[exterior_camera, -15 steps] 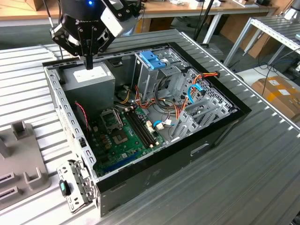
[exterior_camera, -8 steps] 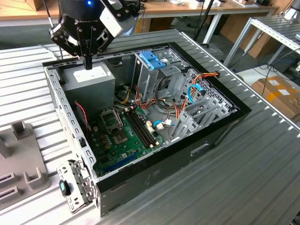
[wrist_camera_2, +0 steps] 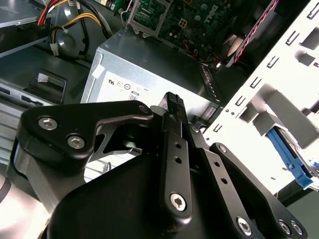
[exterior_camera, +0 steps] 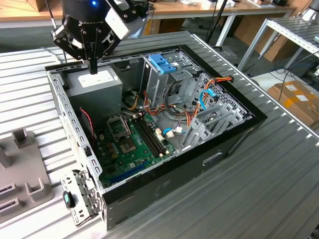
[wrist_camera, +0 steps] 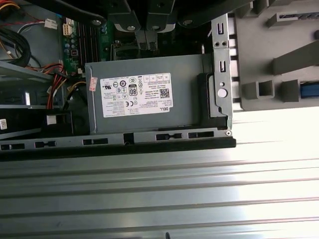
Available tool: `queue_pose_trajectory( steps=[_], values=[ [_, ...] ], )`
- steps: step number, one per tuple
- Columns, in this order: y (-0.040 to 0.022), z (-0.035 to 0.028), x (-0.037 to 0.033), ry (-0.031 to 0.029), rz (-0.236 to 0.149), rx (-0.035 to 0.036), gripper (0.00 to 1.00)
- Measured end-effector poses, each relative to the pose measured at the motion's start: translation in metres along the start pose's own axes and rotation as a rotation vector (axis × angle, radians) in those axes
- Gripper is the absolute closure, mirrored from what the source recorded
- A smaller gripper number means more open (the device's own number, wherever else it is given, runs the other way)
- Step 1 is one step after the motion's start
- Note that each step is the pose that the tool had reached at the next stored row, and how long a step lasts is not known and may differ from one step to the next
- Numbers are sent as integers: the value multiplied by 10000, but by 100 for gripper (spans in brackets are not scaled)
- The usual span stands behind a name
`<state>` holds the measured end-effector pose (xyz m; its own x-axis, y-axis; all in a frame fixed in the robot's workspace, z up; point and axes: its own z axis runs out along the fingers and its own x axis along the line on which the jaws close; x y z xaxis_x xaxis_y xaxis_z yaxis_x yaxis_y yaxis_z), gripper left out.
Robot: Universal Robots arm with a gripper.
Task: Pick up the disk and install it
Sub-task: 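Reach for the disk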
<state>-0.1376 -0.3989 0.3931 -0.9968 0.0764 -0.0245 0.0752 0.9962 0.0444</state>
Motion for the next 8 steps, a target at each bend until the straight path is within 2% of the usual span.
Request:
queue_pose_trajectory(
  steps=[8],
  values=[
    [-4, -1, 50, 1, -1, 1, 89]
  ],
)
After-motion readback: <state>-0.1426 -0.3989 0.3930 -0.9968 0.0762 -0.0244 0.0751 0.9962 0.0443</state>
